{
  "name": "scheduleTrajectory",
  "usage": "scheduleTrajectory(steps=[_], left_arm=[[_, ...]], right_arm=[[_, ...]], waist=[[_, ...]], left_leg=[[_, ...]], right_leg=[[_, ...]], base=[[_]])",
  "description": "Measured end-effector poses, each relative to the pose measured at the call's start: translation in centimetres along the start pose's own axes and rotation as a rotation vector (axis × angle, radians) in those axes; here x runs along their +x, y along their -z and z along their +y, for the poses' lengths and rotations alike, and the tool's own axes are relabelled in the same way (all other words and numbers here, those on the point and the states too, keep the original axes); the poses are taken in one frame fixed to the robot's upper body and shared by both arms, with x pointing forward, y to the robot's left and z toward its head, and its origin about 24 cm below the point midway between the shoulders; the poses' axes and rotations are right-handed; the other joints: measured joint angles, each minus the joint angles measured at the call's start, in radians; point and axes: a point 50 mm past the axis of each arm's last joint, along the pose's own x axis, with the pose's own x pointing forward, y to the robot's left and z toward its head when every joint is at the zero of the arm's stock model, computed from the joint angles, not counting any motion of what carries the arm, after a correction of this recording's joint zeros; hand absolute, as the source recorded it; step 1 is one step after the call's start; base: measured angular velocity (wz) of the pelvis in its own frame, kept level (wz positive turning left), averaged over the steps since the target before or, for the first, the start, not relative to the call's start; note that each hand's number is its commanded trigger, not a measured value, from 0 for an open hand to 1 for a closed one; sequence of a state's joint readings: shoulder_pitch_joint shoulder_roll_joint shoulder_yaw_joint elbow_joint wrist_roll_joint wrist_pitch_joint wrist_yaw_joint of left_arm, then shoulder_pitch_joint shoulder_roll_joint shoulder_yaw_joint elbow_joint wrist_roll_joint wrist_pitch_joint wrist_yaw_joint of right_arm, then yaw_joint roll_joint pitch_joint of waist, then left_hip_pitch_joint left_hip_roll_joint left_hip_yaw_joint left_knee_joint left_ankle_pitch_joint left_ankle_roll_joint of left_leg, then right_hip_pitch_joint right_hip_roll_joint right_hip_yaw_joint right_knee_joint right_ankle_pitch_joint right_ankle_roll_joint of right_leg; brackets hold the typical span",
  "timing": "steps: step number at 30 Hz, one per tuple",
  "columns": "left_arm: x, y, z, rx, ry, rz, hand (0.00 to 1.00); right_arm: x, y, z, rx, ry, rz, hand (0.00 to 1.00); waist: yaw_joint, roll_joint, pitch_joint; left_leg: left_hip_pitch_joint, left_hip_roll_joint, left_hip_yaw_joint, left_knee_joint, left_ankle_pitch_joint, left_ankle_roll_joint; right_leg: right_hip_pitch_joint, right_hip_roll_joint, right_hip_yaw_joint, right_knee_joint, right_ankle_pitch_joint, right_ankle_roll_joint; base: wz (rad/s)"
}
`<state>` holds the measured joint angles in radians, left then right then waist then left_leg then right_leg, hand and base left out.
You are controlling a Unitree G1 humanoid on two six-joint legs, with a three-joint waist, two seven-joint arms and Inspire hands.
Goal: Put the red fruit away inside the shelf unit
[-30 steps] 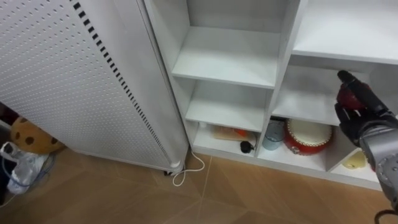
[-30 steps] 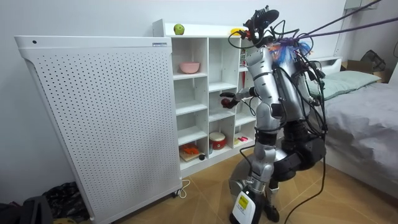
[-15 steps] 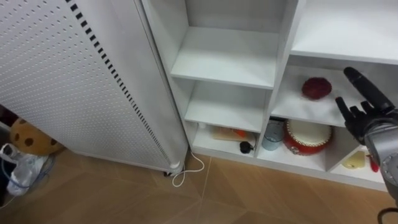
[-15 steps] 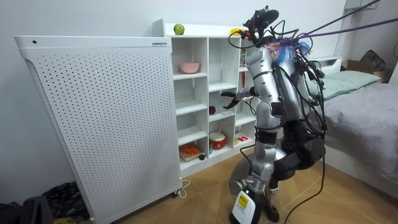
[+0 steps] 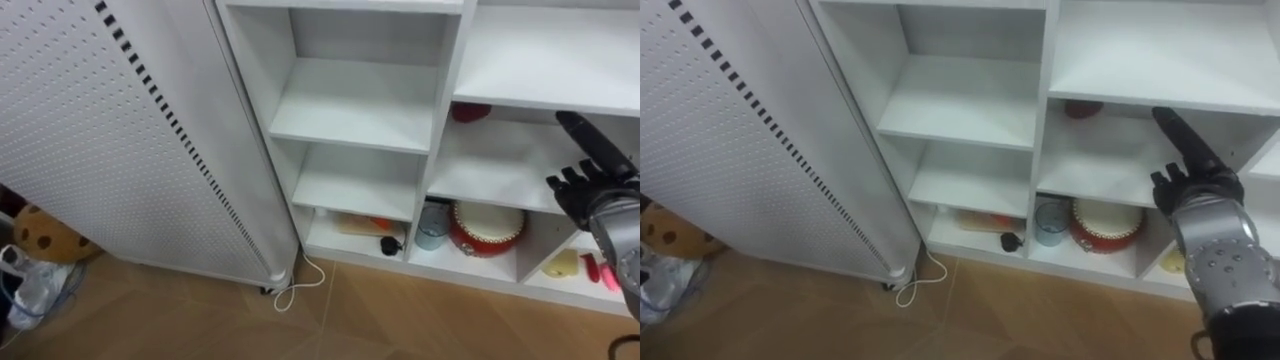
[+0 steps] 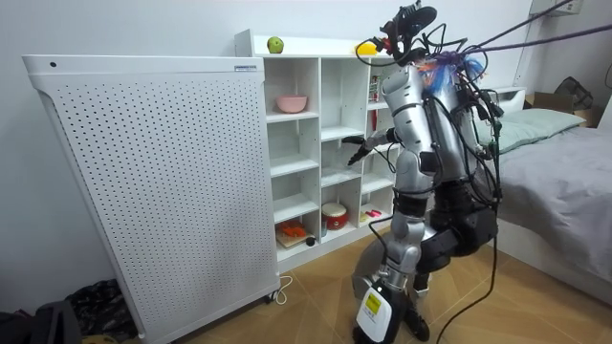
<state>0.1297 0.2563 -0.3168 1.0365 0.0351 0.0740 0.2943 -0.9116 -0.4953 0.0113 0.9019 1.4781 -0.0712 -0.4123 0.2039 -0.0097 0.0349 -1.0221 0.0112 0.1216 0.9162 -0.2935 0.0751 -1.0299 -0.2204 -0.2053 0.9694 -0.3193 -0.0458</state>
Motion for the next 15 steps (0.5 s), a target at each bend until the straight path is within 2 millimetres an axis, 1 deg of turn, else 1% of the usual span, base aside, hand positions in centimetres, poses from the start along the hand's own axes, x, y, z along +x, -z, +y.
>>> scheduleTrajectory(steps=[1, 2, 3, 4, 7, 9, 10, 11, 12, 13, 15], left_arm=[[0.0, 0.0, 0.0, 0.001, 0.0, 0.001, 0.0], [0.0, 0.1, 0.0, 0.0, 0.002, 0.001, 0.0], [0.0, 0.1, 0.0, 0.001, 0.007, 0.001, 0.0], [0.0, 0.1, 0.0, 0.001, 0.012, 0.001, 0.0], [0.1, 0.3, 0.2, 0.009, 0.044, 0.009, 0.0], [0.0, 0.8, 0.1, 0.016, 0.076, 0.027, 0.0], [0.0, 0.9, 0.0, 0.018, 0.082, 0.032, 0.0], [0.0, 1.1, 0.0, 0.019, 0.092, 0.04, 0.0], [0.0, 1.4, 0.1, 0.016, 0.101, 0.052, 0.0], [0.0, 1.5, 0.1, 0.01, 0.105, 0.058, 0.0], [0.1, 1.8, 0.4, -0.005, 0.103, 0.069, 0.0]], right_arm=[[0.1, 0.1, -0.2, -0.004, -0.001, 0.001, 0.0], [0.2, 0.2, -0.9, -0.01, 0.006, 0.004, 0.0], [0.4, 0.3, -1.9, -0.014, 0.019, 0.008, 0.0], [0.4, 0.3, -2.5, -0.015, 0.026, 0.012, 0.0], [0.5, 0.9, -4.9, -0.029, 0.031, 0.038, 0.0], [0.4, 1.3, -8.4, -0.043, 0.074, 0.06, 0.0], [0.3, 1.4, -9.4, -0.049, 0.087, 0.067, 0.0], [0.1, 1.6, -11.0, -0.061, 0.109, 0.079, 0.0], [-0.3, 1.8, -12.9, -0.087, 0.129, 0.094, 0.0], [-0.5, 1.9, -13.7, -0.105, 0.139, 0.102, 0.0], [-1.5, 2.2, -17.1, -0.202, 0.177, 0.138, 0.0]], waist=[[0.002, 0.0, 0.0003], [0.006, -0.001, 0.0017], [0.02, -0.001, 0.002], [0.027, -0.002, 0.0027], [0.035, -0.005, 0.0068], [0.047, -0.009, 0.0103], [0.049, -0.011, 0.0116], [0.053, -0.012, 0.0146], [0.053, -0.013, 0.0158], [0.054, -0.013, 0.0159], [0.049, -0.01, 0.0178]], left_leg=[[0.005, 0.0, 0.0, -0.002, 0.0, 0.0], [0.022, 0.002, 0.0, -0.014, 0.0, 0.0], [0.043, 0.007, 0.0, -0.027, 0.0, 0.0], [0.055, 0.01, 0.0, -0.034, 0.0, 0.0], [0.112, 0.012, -0.001, -0.072, 0.001, -0.001], [0.178, 0.01, -0.002, -0.111, 0.001, -0.001], [0.195, 0.009, -0.002, -0.123, 0.002, -0.002], [0.224, 0.009, -0.003, -0.146, 0.003, -0.003], [0.254, 0.009, -0.004, -0.166, 0.004, -0.003], [0.267, 0.009, -0.006, -0.173, 0.004, -0.003], [0.328, 0.007, -0.011, -0.208, 0.004, -0.003]], right_leg=[[0.005, 0.004, 0.001, -0.004, 0.001, 0.001], [0.024, 0.012, 0.001, -0.019, 0.004, 0.006], [0.047, 0.016, -0.002, -0.04, 0.008, 0.008], [0.059, 0.019, -0.002, -0.051, 0.009, 0.008], [0.121, 0.029, -0.009, -0.098, 0.019, 0.011], [0.188, 0.031, -0.018, -0.14, 0.027, 0.017], [0.205, 0.033, -0.018, -0.153, 0.027, 0.018], [0.236, 0.038, -0.021, -0.179, 0.031, 0.023], [0.269, 0.041, -0.027, -0.203, 0.039, 0.026], [0.284, 0.042, -0.03, -0.213, 0.04, 0.027], [0.355, 0.052, -0.045, -0.257, 0.043, 0.031]], base=[[-0.06], [-0.11], [-0.15], [-0.14], [-0.04], [0.0], [-0.04], [0.0], [0.0], [0.0], [0.06]])
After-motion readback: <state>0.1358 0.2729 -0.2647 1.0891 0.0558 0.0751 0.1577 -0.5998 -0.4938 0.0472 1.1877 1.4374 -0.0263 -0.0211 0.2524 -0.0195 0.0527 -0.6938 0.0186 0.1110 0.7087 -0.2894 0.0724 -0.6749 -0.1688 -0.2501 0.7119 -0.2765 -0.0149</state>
